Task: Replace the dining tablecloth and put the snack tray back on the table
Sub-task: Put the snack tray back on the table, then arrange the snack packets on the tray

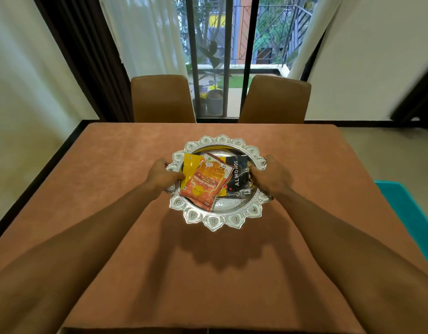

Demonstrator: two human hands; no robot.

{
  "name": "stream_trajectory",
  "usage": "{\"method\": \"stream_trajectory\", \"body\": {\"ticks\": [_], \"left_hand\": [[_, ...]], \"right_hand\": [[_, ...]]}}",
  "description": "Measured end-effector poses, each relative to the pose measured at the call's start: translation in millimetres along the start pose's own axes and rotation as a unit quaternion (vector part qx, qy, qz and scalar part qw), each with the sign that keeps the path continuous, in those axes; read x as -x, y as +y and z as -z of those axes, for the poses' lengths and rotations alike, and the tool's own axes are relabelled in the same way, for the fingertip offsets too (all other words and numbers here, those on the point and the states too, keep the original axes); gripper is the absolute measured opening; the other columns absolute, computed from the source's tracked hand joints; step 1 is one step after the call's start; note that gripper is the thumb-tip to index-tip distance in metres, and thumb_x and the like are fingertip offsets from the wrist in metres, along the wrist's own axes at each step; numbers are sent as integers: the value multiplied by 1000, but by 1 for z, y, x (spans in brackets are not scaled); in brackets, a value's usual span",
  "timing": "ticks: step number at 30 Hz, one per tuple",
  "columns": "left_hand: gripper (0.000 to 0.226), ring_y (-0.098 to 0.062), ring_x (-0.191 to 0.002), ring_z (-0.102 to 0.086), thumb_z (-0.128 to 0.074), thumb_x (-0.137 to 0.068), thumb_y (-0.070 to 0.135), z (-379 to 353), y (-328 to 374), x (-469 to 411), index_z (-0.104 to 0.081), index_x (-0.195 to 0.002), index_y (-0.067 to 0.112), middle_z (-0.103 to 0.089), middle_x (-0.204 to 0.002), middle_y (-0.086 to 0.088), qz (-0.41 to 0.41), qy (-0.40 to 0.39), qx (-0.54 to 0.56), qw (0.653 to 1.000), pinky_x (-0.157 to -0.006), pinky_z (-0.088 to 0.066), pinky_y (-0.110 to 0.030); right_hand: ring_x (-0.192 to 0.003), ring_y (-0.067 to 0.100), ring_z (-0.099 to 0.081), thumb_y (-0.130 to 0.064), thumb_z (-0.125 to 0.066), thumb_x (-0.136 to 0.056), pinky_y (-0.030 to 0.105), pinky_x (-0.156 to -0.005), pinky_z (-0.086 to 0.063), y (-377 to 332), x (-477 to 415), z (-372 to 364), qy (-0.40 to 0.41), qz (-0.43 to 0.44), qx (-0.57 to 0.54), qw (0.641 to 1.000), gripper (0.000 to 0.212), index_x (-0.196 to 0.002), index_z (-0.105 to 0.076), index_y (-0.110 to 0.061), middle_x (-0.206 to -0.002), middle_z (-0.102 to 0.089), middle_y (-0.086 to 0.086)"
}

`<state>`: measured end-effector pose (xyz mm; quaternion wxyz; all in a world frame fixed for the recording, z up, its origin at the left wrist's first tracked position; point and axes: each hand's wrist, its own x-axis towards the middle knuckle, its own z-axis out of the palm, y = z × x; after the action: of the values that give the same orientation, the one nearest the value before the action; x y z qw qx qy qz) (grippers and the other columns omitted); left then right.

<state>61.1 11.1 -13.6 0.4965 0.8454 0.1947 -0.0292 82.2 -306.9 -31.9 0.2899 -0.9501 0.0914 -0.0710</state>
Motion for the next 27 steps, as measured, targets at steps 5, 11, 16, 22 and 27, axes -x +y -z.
{"method": "stream_trajectory", "body": {"ticks": [5, 11, 16, 22, 27], "left_hand": [[38, -22, -75, -65, -86, -69, 13, -3, -2, -47, -59, -96, 18, -68, -93, -8, 10, -5, -1, 1000, -57, -48, -27], [45, -22, -78, -63, -73, -73, 9, -22, -10, -69, -56, -114, 13, -66, -100, -9, 14, 4, 70, 997, -58, -49, -27], [46, -14, -92, -56, -74, -75, 32, -25, -13, -55, -53, -115, 23, -58, -109, 2, -75, 109, -52, 990, -70, -43, -30], [55, -24, -115, -46, -64, -81, 51, -19, 7, -25, -53, -127, 23, -52, -122, -2, -265, 121, -209, 933, -92, -42, -43], [91, -23, -123, -53, -67, -77, 65, -33, 21, -2, -27, -151, 29, -62, -129, 4, -209, -19, -307, 928, -107, -26, -57]], "right_hand": [[-78, 19, -52, -74, -49, -77, 31, -65, -37, -6, -24, -29, 0, -17, 1, 1000, 58, -114, -58, -30, -88, -58, -9], [-88, 22, -59, -83, -40, -70, 32, -70, -38, -5, -35, -44, -5, -35, -16, 999, 84, -127, -56, -24, -110, -69, -1], [-83, 21, -57, -80, -42, -73, 31, -64, -35, -6, -32, -42, -16, -35, -16, 999, 73, -123, -51, -28, -105, -69, -1], [-105, 26, -52, -55, -57, -82, 37, -77, -40, -15, -23, -32, 89, 91, 62, 990, 55, -130, -50, -29, -115, -59, 2], [-115, 27, -50, -20, -58, -86, 44, -94, -45, -35, -18, -23, 28, 186, 37, 981, 44, -130, -61, -17, -125, -58, 7]]}}
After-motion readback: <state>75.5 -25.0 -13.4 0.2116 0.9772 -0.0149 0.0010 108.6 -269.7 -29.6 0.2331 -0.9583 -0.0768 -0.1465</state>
